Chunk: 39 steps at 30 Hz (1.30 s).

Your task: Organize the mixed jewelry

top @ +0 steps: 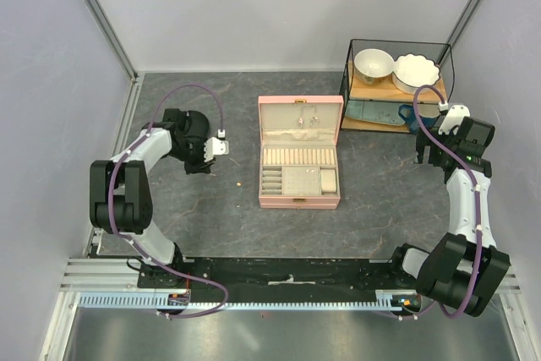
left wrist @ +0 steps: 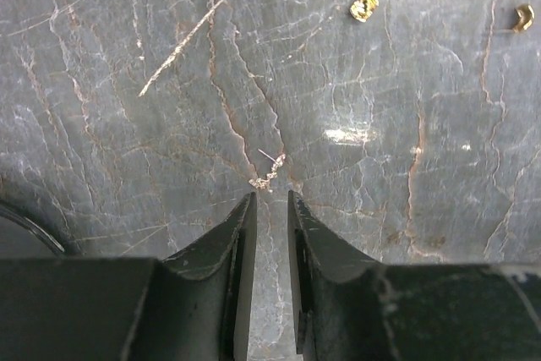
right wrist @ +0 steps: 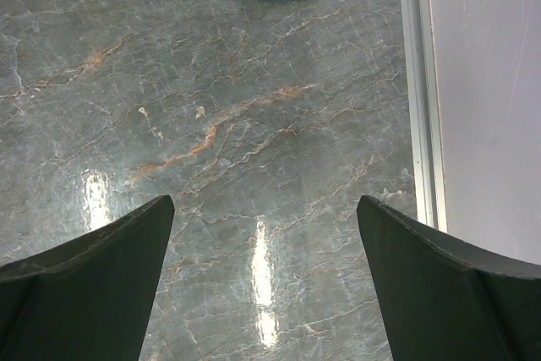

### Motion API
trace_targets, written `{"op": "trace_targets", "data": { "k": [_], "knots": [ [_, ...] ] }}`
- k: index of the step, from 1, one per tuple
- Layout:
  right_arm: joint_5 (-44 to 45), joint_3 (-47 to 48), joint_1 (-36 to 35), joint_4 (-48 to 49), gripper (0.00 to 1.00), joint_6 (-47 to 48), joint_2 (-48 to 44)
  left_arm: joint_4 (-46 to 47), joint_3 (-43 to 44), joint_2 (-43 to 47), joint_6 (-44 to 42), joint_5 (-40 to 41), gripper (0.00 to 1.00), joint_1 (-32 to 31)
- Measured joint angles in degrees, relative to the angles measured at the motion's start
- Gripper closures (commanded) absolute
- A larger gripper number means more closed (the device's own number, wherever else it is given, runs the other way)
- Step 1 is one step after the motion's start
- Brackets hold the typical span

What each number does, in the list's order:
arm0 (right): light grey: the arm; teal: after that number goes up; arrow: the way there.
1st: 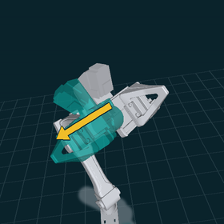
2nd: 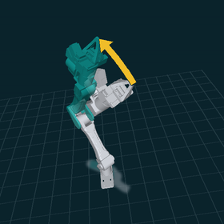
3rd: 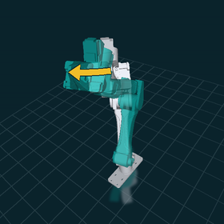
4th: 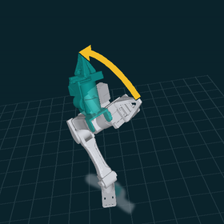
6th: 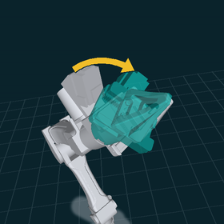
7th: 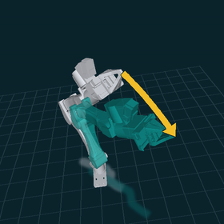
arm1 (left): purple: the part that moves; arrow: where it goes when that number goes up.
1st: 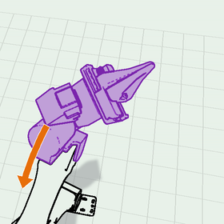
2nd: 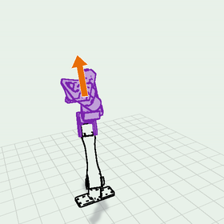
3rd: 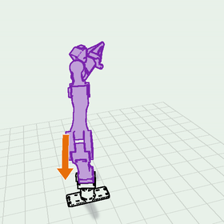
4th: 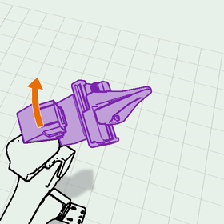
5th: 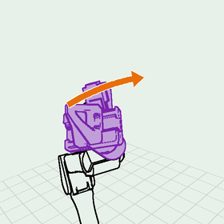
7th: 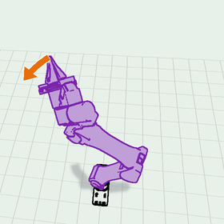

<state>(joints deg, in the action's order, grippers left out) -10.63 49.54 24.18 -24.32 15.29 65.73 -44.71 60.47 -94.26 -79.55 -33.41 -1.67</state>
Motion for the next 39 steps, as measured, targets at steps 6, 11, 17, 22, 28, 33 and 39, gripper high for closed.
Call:
{"op": "trace_targets", "data": {
  "k": [6,11,17,22,28,33,39],
  "knots": [
    [0.0,0.0,0.0,0.0,0.02,0.0,0.0,-5.6,2.6,-2.6,-11.4,-2.9,0.71,1.4],
    [0.0,0.0,0.0,0.0,0.02,0.0,0.0,-8.7,2.6,-2.9,-19.5,-3.9,0.71,1.3],
    [0.0,0.0,0.0,0.0,0.02,0.0,0.4,-10.5,3.4,-5.0,-24.6,-4.2,0.71,1.3],
    [0.0,0.0,0.0,0.0,0.02,0.0,0.5,-11.1,5.3,-7.4,-26.4,-4.2,0.71,1.3],
    [0.0,0.0,0.0,0.0,0.02,0.0,0.5,-11.2,8.6,-9.6,-26.6,-4.1,0.70,1.3],
    [0.1,0.0,0.0,0.0,0.02,0.0,0.5,-11.9,9.6,-10.9,-26.6,-3.6,0.70,1.3],
    [0.1,0.0,0.0,0.0,0.02,0.0,0.5,-13.0,9.6,-11.5,-26.6,-2.6,0.69,1.3]
  ]
}}
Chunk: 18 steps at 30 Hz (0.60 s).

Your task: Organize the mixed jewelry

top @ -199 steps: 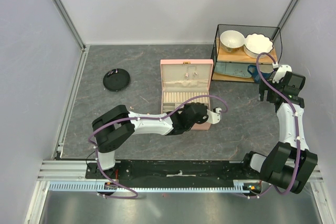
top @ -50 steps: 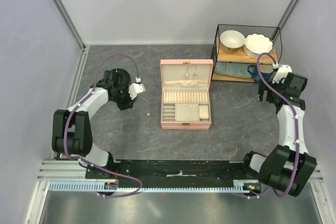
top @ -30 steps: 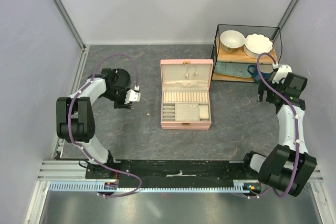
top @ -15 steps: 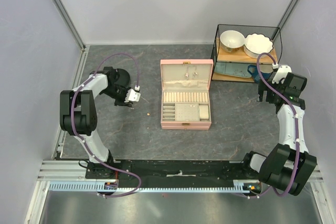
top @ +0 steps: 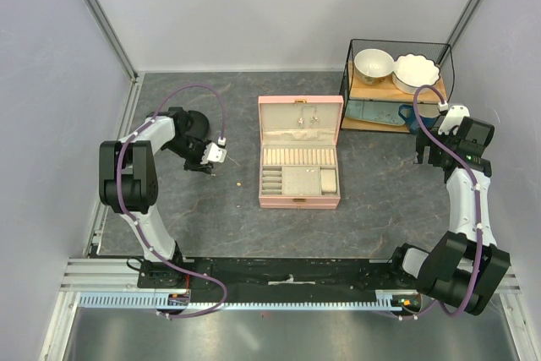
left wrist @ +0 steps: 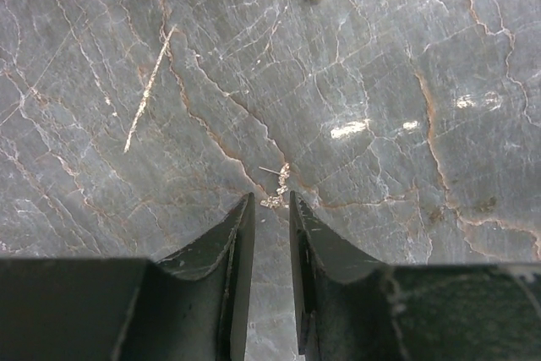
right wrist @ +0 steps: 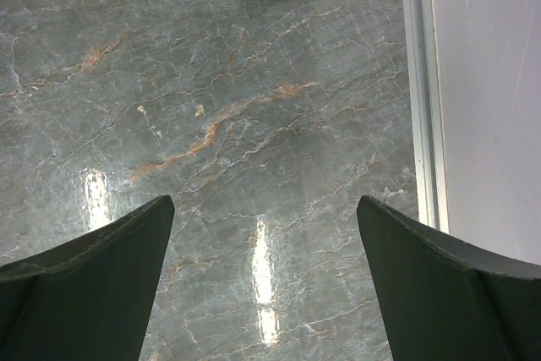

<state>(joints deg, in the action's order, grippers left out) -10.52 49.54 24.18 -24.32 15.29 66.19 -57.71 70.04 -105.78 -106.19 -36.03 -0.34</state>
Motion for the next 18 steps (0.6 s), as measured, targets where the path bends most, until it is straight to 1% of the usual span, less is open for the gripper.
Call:
{"op": "trace_targets", "data": {
  "k": [18],
  "knots": [
    [0.1,0.0,0.0,0.0,0.02,0.0,0.0,-0.7,-0.1,-2.1,0.1,0.0,0.66,-0.2]
  ]
}}
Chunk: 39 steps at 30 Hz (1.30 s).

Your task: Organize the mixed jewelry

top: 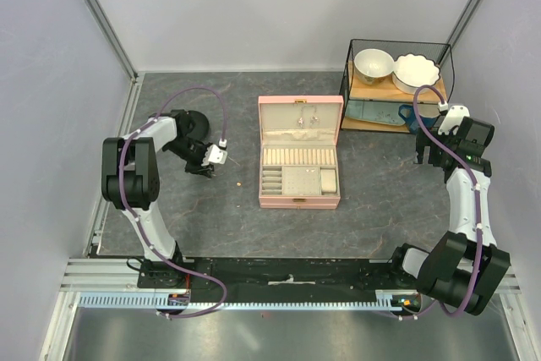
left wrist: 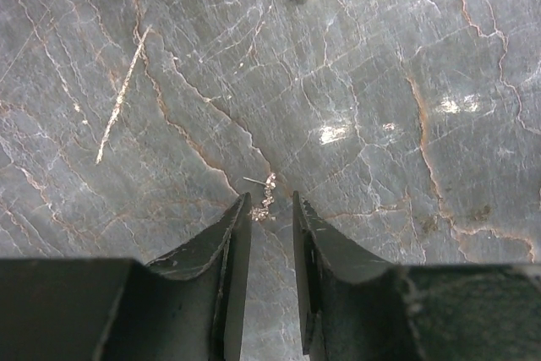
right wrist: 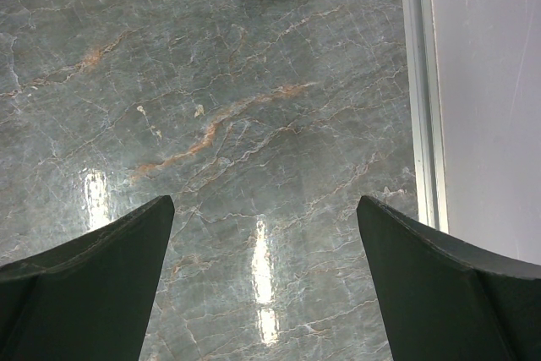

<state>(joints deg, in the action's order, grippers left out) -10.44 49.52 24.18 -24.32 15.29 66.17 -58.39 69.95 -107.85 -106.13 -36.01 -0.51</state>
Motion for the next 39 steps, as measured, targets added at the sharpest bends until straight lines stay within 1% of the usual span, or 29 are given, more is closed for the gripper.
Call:
{"op": "trace_targets", "data": {
  "k": [18,33,35,37,39],
  "knots": [
    [0.2,-0.4,0.0,-0.1,0.02,0.5,0.0,2.3,0.0,-0.4,2.6,2.8,0.67,-1.5],
    [0.2,-0.4,0.0,-0.1,0.02,0.6,0.0,2.6,-0.1,-0.6,3.6,3.2,0.69,-2.1],
    [0.2,-0.4,0.0,-0.1,0.02,0.6,0.0,2.9,-0.4,-0.3,3.8,3.5,0.70,-2.3],
    [0.2,-0.4,0.0,-0.1,0.02,0.6,0.0,3.2,-0.7,-0.1,4.1,3.9,0.77,-2.5],
    [0.2,-0.4,0.0,-0.1,0.02,0.6,-0.1,3.2,-0.8,0.0,4.5,4.2,0.82,-2.7]
  ]
}}
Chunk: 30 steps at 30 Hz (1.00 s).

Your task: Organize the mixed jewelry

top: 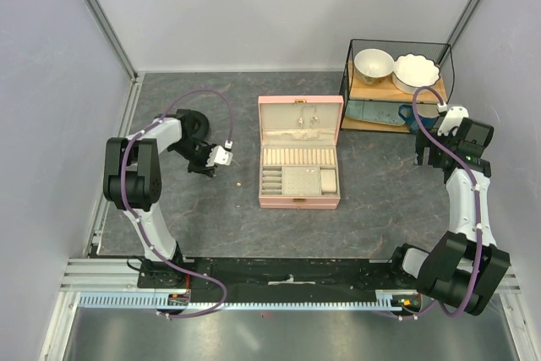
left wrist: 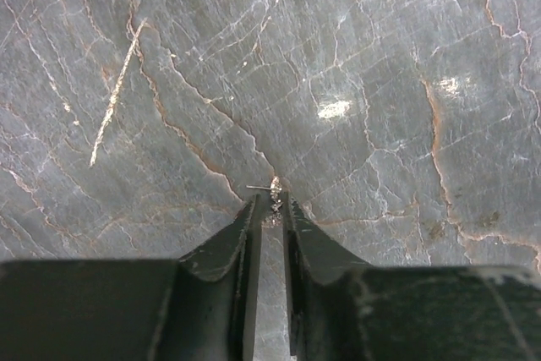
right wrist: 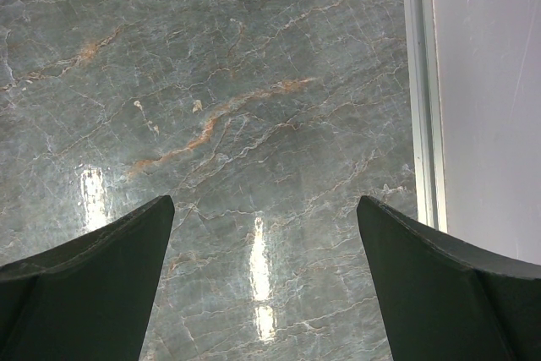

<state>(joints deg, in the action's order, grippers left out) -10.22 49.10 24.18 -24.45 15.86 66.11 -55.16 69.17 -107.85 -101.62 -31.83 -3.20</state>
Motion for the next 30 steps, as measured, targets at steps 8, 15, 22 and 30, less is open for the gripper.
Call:
{"op": "trace_targets", "data": {
  "k": [8,15,22,30],
  "knots": [
    [0.0,0.0,0.0,0.0,0.02,0.0,-0.1,0.2,-0.4,0.3,1.0,0.5,0.88,-0.6],
    [0.0,0.0,0.0,0.0,0.02,0.0,-0.1,0.8,-0.6,0.7,3.3,1.6,0.98,-1.8],
    [0.0,0.0,0.0,0.0,0.02,0.0,-0.5,-0.2,0.2,0.5,7.5,2.0,0.99,-3.5],
    [0.0,0.0,0.0,0.0,0.02,0.0,-0.5,-9.4,5.1,-0.5,12.1,-0.9,0.98,-4.8]
  ]
}}
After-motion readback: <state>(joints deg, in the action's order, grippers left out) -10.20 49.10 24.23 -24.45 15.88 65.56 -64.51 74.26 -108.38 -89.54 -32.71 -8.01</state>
